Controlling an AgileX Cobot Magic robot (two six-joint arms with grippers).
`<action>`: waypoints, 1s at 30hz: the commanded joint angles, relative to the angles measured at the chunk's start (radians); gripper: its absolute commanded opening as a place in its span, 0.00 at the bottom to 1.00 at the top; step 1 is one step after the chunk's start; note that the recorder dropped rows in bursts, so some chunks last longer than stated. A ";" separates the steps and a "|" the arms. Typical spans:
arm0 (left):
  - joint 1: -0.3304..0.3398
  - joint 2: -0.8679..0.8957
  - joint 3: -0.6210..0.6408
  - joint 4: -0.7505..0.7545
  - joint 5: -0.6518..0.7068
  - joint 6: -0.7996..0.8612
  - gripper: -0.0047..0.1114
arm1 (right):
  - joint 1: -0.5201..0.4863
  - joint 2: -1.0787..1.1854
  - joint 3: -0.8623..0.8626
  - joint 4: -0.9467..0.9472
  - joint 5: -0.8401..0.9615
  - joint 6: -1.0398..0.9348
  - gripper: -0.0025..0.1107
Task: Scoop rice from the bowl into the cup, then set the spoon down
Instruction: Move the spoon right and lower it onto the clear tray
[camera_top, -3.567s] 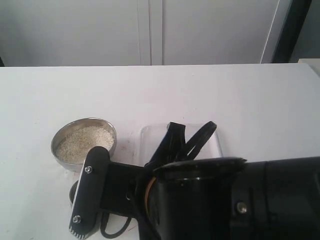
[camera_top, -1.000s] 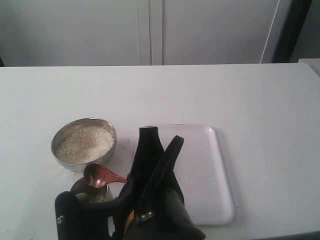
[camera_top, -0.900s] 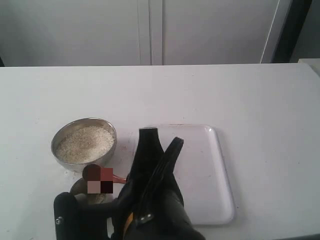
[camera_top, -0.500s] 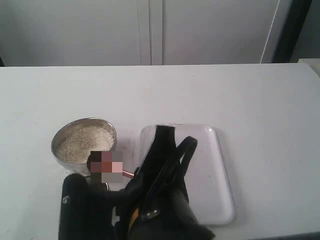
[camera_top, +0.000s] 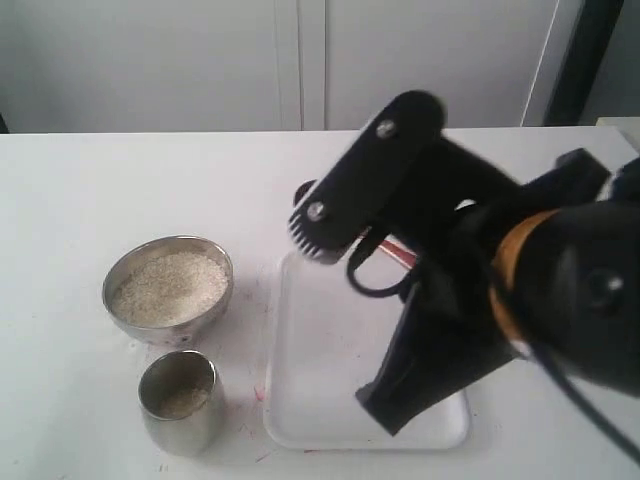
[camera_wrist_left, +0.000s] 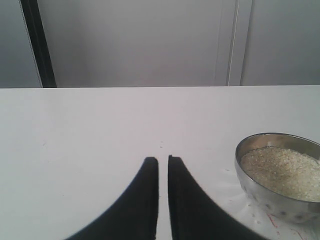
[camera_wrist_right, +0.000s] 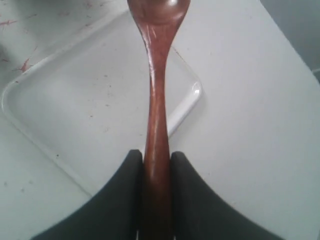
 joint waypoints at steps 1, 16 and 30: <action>-0.010 -0.001 -0.007 -0.005 -0.005 -0.005 0.16 | -0.039 -0.078 -0.001 0.062 0.058 0.134 0.02; -0.010 -0.001 -0.007 -0.005 -0.005 -0.005 0.16 | -0.039 -0.082 0.151 0.043 -0.142 0.678 0.02; -0.010 -0.001 -0.007 -0.005 -0.005 -0.005 0.16 | -0.076 0.033 0.151 -0.053 -0.205 0.849 0.02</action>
